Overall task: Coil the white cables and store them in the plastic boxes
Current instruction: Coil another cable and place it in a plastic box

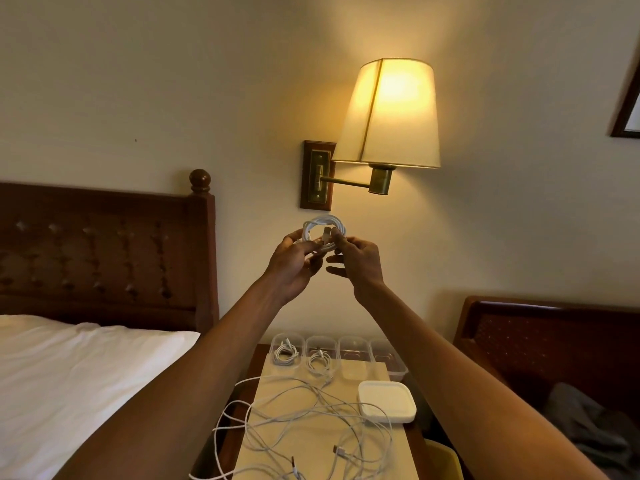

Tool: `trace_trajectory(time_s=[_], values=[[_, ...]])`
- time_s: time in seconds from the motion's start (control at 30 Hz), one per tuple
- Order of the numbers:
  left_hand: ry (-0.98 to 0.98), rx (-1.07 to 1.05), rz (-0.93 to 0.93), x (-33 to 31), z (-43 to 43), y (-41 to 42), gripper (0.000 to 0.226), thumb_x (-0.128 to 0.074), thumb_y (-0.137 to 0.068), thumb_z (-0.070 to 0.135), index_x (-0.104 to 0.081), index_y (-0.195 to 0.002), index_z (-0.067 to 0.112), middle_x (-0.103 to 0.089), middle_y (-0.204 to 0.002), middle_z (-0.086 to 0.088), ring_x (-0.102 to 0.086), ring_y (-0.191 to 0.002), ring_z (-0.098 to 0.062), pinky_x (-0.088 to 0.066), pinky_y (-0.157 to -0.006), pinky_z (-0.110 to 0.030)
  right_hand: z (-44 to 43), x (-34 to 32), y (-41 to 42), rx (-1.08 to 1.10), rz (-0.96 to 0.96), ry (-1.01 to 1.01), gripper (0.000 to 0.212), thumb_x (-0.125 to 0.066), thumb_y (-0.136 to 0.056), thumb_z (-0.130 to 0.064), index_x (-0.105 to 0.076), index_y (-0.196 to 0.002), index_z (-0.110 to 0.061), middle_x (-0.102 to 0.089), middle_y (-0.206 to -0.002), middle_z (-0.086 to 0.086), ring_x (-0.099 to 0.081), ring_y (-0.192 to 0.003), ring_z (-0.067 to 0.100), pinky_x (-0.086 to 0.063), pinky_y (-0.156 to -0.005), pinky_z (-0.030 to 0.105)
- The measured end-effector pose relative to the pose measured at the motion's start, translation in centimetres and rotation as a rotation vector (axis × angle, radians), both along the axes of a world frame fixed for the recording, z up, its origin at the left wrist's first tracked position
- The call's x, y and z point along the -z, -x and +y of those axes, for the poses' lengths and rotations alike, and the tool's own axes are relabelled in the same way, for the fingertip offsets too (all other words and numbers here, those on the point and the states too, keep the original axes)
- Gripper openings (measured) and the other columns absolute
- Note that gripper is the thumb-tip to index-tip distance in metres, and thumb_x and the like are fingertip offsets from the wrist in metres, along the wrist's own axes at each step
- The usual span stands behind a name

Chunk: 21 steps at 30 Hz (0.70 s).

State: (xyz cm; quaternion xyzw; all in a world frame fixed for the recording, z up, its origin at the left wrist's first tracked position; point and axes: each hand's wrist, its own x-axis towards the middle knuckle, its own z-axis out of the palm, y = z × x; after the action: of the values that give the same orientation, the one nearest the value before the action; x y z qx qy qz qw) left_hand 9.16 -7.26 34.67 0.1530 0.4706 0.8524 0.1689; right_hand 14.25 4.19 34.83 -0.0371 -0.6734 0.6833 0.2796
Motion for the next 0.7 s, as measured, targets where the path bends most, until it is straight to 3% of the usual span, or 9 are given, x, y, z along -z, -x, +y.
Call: trace_trajectory(time_s=[0.2,0.37,0.53,0.7], values=[[-0.040,0.009,-0.003,0.1,0.3,0.2,0.051,-0.062,-0.092,0.003,-0.047,-0.139,0.016,-0.059,-0.130,-0.018,-0.059,-0.114,-0.032,-0.051,-0.078,-0.031,-0.5,0.2,0.5,-0.042,0.051,0.170,0.028,-0.061,-0.095,-0.027,-0.063,-0.106,-0.001,-0.070,-0.099,0.016,-0.071,-0.088,0.023,-0.057,-0.062,0.024],[-0.059,-0.002,0.000,0.3,0.0,0.3,0.061,-0.072,-0.085,0.004,-0.048,-0.140,0.015,-0.054,-0.133,-0.017,-0.058,-0.108,-0.028,-0.053,-0.069,-0.026,0.3,0.2,0.8,0.028,0.138,0.071,0.041,-0.071,-0.087,-0.022,-0.051,-0.121,-0.009,-0.064,-0.112,0.016,-0.068,-0.096,0.028,-0.059,-0.067,0.027],[-0.044,-0.030,0.006,0.2,0.0,0.3,0.058,-0.073,-0.084,0.005,-0.052,-0.137,0.016,-0.057,-0.129,-0.016,-0.055,-0.107,-0.027,-0.049,-0.067,-0.027,0.7,0.1,0.7,0.027,0.223,-0.063,0.024,-0.065,-0.092,-0.019,-0.060,-0.114,-0.010,-0.068,-0.105,0.014,-0.071,-0.090,0.023,-0.058,-0.066,0.027],[-0.023,-0.015,-0.011,0.6,0.2,0.0,0.055,-0.073,-0.086,0.012,-0.051,-0.136,0.020,-0.054,-0.134,-0.017,-0.052,-0.111,-0.029,-0.046,-0.066,-0.028,0.9,-0.5,0.3,-0.045,0.121,0.054,0.019,-0.064,-0.092,-0.011,-0.063,-0.108,-0.001,-0.070,-0.097,0.017,-0.072,-0.084,0.023,-0.057,-0.066,0.025]])
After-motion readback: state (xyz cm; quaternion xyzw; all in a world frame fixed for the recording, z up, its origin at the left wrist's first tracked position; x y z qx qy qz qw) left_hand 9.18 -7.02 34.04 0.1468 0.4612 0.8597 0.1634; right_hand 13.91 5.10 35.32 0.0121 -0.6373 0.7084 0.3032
